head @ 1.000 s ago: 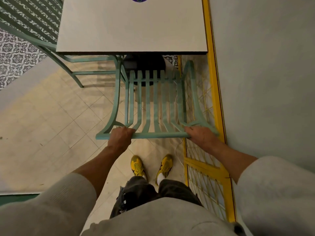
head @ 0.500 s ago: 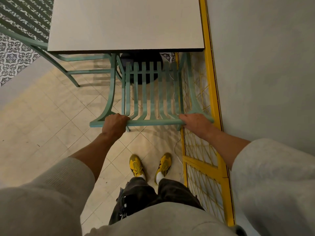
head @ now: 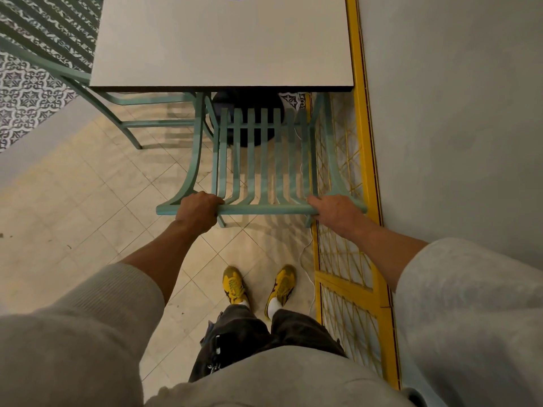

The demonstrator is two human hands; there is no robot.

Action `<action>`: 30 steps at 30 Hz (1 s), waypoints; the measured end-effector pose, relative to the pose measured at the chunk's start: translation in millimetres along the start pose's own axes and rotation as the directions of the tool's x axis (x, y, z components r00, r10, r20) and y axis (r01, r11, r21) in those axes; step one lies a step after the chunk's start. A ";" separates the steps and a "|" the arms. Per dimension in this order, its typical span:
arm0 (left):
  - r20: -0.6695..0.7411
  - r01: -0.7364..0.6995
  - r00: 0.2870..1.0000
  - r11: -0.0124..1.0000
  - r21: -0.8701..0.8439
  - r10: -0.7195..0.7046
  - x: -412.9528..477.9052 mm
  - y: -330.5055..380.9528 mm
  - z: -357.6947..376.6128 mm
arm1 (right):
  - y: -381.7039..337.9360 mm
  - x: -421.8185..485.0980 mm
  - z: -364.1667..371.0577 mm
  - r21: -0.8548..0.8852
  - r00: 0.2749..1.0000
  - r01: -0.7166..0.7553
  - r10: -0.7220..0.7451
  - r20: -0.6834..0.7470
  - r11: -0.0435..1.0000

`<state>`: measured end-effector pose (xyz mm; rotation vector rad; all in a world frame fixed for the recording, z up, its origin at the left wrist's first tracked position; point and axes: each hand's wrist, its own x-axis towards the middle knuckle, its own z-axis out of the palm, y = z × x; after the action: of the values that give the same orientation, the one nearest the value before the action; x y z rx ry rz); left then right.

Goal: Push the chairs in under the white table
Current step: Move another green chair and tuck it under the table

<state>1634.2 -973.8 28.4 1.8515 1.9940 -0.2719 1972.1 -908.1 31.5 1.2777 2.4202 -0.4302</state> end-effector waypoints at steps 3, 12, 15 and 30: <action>0.041 0.017 0.999 1.000 -0.002 -0.016 -6.2 2.6 -5.9 | -2.4 -5.3 -4.2 0.016 0.999 -0.003 0.004 -0.032 1.000; 0.010 0.016 1.000 0.993 0.114 -0.017 -36.1 0.2 -41.8 | -18.4 -6.9 -65.2 -0.096 0.981 0.171 -0.179 -0.080 0.981; -0.034 0.026 0.999 0.995 0.096 -0.023 -45.5 -12.9 -64.2 | -38.7 7.8 -94.2 -0.144 0.966 0.224 -0.239 -0.102 0.964; -0.112 0.185 0.977 0.982 0.029 -0.181 -93.6 -196.6 -107.9 | -232.0 115.6 -170.6 -0.291 0.903 0.351 -0.404 -0.146 0.890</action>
<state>1426.7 -1034.8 139.2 1.7407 2.2535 -0.2696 1687.8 -877.2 151.9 0.7662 2.7963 -0.0751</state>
